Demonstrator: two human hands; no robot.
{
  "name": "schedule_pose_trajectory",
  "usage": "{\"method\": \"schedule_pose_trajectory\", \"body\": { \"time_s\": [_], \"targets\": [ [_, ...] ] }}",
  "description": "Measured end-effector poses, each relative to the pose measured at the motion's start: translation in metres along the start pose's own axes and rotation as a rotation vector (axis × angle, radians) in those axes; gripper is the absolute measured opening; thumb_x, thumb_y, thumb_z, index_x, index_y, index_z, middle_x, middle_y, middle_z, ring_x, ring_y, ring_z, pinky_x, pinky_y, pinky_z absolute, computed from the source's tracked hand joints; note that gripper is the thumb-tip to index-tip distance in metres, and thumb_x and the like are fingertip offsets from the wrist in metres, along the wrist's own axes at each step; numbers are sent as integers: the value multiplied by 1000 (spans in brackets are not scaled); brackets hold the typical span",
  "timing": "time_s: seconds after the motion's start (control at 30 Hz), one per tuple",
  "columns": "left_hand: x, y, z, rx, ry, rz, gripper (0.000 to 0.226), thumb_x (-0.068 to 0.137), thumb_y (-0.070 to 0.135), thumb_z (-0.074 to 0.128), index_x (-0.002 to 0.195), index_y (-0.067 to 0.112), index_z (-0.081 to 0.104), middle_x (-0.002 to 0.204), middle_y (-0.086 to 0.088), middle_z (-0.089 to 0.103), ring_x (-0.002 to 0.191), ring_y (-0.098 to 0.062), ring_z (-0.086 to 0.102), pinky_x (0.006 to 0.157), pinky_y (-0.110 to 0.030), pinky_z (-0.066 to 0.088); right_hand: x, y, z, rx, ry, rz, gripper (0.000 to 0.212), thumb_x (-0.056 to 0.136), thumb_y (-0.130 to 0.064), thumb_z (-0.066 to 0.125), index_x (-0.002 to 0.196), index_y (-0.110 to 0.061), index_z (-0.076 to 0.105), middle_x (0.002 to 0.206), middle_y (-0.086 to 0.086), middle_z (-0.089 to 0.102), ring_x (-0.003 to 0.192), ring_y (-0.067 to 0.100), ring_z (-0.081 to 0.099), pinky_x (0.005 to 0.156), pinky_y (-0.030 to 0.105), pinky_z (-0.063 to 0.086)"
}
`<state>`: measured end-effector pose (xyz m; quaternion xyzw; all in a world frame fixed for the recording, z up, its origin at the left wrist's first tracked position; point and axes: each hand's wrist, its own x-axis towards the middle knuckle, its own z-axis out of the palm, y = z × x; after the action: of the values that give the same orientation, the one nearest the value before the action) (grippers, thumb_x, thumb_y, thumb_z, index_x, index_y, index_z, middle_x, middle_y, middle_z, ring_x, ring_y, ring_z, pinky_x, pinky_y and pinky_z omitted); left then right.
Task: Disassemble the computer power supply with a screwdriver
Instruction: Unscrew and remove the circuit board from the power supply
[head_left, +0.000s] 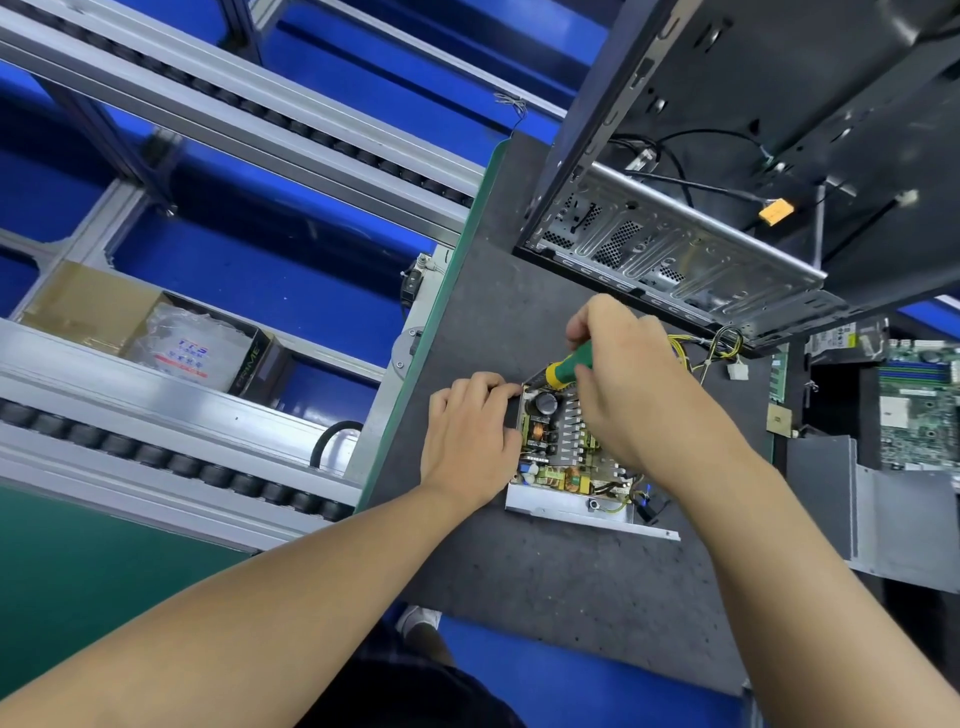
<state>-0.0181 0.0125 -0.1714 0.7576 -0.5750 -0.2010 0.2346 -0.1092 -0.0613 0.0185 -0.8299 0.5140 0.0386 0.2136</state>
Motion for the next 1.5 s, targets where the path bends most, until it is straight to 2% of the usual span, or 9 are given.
{"method": "schedule_pose_trajectory", "body": {
  "time_s": [0.2,0.37,0.47,0.67,0.8,0.97,1.1,1.27,1.5],
  "targets": [
    [0,1,0,-9,-5,-1,43,82,23,55,124,26,61,120,8,53,111,-14,48,98,-33,30,-4,8,1,-242,13,-74,25,100,-28,44,113,-7,47,110,4,42,94,29,46,77,40,39],
    [0,1,-1,0,-6,3,43,82,23,54,124,25,61,121,7,53,112,-14,47,99,-33,29,-3,4,4,-464,114,-37,28,104,-39,26,97,-13,33,97,3,41,52,20,32,44,32,17],
    [0,0,-1,-1,-8,6,43,82,24,52,124,25,61,120,7,53,111,-14,47,99,-34,31,1,9,2,-351,89,-113,6,102,-16,43,104,-11,41,104,4,45,72,25,45,57,38,34],
    [0,1,-1,15,-14,3,44,81,25,52,124,25,61,121,7,53,111,-14,48,98,-34,31,5,9,-4,103,-140,16,38,84,-3,46,99,-38,41,111,0,47,92,15,44,76,31,37],
    [0,0,-1,13,-16,6,44,82,25,52,125,25,61,122,7,53,112,-14,48,99,-35,31,3,10,-3,-218,6,-62,25,101,-34,43,118,-16,44,120,4,44,102,25,44,84,39,40],
    [0,1,-1,21,-15,10,43,82,25,53,125,24,61,122,6,54,112,-15,48,99,-36,34,0,3,4,-550,159,-57,34,103,-39,17,107,-14,40,101,1,47,66,23,41,46,31,18],
    [0,0,-1,36,-23,9,45,82,27,50,126,24,61,123,7,54,113,-14,48,100,-35,31,4,9,3,-327,86,-109,16,97,-9,48,112,-12,44,112,4,46,89,25,48,65,39,41],
    [0,2,0,36,-14,9,47,81,30,44,125,24,61,122,7,53,112,-14,48,100,-34,31,4,15,-1,-21,-33,-57,36,90,-5,50,123,-18,42,111,-10,27,101,13,27,73,25,21],
    [0,3,0,48,-32,8,47,81,30,46,127,25,58,124,7,52,115,-15,46,102,-36,31,-4,12,-1,-360,75,-16,48,98,-50,28,124,-11,40,116,9,40,92,33,54,71,43,50]
  ]
}}
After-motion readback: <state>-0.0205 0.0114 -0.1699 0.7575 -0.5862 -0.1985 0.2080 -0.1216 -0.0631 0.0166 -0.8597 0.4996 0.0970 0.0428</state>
